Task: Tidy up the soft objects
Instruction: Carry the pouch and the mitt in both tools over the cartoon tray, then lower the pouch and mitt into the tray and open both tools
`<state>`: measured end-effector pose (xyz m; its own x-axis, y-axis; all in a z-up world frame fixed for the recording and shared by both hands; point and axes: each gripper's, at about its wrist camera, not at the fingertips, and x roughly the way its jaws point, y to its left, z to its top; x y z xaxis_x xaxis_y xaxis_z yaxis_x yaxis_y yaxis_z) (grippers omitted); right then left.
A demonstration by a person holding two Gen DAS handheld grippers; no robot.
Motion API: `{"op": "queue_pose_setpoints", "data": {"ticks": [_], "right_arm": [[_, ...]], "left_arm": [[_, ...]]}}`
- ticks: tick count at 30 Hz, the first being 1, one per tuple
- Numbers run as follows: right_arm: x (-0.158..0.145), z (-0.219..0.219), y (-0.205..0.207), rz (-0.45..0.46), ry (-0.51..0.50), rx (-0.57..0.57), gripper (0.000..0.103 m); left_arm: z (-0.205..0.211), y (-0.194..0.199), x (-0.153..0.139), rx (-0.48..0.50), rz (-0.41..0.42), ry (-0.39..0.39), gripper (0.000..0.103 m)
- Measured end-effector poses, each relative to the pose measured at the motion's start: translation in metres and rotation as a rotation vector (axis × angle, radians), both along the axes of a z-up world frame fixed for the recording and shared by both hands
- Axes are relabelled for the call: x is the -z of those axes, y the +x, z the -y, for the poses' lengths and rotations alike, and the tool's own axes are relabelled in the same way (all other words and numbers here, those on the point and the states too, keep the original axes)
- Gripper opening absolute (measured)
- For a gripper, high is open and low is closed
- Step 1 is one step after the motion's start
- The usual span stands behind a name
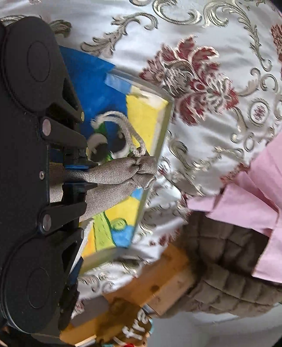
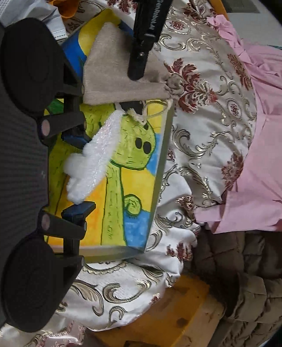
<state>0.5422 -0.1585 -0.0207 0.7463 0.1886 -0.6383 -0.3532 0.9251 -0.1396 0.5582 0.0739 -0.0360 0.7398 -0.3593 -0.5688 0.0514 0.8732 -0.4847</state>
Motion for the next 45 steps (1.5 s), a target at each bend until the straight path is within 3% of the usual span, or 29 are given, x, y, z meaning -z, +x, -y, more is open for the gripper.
{"op": "queue_pose_setpoints", "data": {"ticks": [9,12,17,19,28,32,36,45], "right_arm": [[0.003,-0.012,-0.005,-0.020,-0.036,-0.012,0.058],[0.001,-0.012,-0.012,-0.025,-0.037,-0.022,0.064],[-0.008,-0.003,-0.031,-0.012,-0.001,-0.020,0.080],[-0.016,0.003,-0.039,0.004,0.032,-0.013,0.083],[-0.083,0.028,-0.098,0.146,0.156,0.018,0.094],[-0.116,0.032,-0.137,0.216,0.203,0.027,0.098],[-0.141,0.037,-0.183,0.271,0.276,0.041,0.102],[-0.157,0.041,-0.285,0.345,0.344,0.036,0.103]], "left_arm": [[0.007,-0.002,0.009,-0.031,-0.068,0.082,0.016],[0.010,-0.005,0.009,-0.028,-0.083,0.092,0.021],[0.013,-0.018,0.003,-0.030,-0.080,0.120,0.043],[0.014,-0.028,-0.004,-0.033,-0.054,0.137,0.057],[0.020,-0.097,-0.060,-0.024,0.122,0.202,0.077],[0.025,-0.141,-0.092,-0.025,0.218,0.220,0.081],[0.028,-0.193,-0.118,-0.050,0.309,0.225,0.093],[0.034,-0.309,-0.144,-0.092,0.441,0.231,0.098]]}}
